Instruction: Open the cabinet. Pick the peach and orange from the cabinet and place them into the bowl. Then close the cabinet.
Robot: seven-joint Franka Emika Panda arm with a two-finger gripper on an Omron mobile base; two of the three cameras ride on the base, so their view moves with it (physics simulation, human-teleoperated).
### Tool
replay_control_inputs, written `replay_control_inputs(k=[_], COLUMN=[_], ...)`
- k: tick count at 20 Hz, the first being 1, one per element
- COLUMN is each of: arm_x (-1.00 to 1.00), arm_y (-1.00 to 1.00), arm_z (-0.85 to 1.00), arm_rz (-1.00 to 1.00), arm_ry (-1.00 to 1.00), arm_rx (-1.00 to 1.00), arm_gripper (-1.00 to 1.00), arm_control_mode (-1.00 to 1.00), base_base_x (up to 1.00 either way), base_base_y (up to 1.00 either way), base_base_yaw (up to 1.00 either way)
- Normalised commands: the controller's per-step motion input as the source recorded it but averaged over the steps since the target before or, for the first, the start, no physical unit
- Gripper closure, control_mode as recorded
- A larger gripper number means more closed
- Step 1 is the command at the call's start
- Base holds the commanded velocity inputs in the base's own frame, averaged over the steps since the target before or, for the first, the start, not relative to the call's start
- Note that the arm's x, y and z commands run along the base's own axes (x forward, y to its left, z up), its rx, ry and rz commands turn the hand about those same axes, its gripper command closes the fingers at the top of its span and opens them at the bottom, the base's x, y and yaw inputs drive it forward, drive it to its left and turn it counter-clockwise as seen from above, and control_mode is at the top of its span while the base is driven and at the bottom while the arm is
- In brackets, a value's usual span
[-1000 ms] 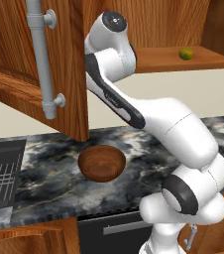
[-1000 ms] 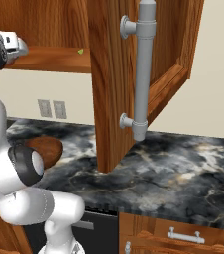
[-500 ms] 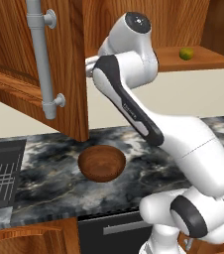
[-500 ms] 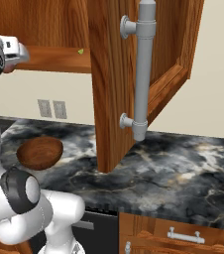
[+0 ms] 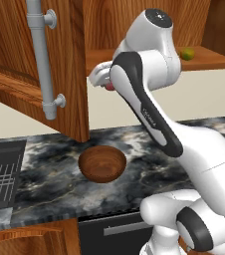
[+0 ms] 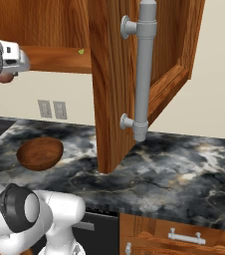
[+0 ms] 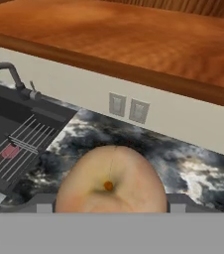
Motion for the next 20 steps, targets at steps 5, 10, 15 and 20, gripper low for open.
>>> replay_control_inputs(k=[5,10,15,20], arm_x=[-0.12,0.0,0.0,-0.05], arm_y=[-0.19,-0.13,-0.08,-0.07], arm_z=[-0.4,-0.61,-0.5,-0.41], arm_rz=[0.0,0.0,0.0,0.0], arm_ry=[0.07,0.0,0.0,0.01], arm_rx=[0.0,0.0,0.0,0.0], arm_gripper=[1.0,1.0,1.0,1.0], arm_control_mode=[-1.0,-1.0,-1.0,-1.0], base_base_x=[0.0,0.0,0.0,0.0], base_base_y=[0.0,0.0,0.0,0.0], base_base_yaw=[0.0,0.0,0.0,0.0])
